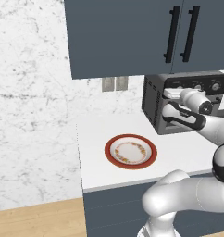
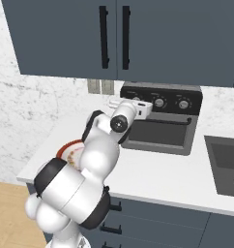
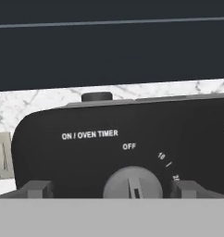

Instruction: Pick up the kebab skewer and baguette bread, and place them inside the toaster oven. Close the toaster oven door and start by setting the timer.

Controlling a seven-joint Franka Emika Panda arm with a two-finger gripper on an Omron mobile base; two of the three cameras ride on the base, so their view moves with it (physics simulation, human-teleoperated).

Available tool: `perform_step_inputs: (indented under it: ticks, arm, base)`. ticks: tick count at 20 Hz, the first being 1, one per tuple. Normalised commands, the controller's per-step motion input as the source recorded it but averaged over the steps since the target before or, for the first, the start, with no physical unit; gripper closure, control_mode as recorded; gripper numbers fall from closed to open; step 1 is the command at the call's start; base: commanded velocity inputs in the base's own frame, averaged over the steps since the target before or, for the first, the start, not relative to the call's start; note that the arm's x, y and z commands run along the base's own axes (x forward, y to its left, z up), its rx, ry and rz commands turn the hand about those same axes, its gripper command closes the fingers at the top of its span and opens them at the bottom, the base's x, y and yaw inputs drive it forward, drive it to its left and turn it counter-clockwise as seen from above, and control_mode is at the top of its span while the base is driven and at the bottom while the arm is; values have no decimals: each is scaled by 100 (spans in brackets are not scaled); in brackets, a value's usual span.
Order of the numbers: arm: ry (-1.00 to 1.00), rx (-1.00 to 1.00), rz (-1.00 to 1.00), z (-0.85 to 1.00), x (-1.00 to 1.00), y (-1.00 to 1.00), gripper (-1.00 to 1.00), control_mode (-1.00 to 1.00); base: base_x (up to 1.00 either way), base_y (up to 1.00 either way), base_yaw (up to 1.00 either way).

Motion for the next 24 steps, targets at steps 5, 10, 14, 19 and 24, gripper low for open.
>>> perform_step_inputs:
  ticks: [5, 10, 14, 19, 24]
  arm:
    - [0, 0, 8, 0, 0, 0, -100, -100]
    - [0, 0, 0, 0, 0, 0, -100, -100]
    - [0, 0, 0, 0, 0, -1, -100, -100]
    - [0, 0, 0, 0, 0, 0, -100, -100]
    - [0, 0, 0, 0, 0, 0, 100, -100]
  base:
    - [0, 0, 0]
    - [0, 0, 0]
    - [0, 0, 0]
    - [0, 0, 0]
    - [0, 0, 0]
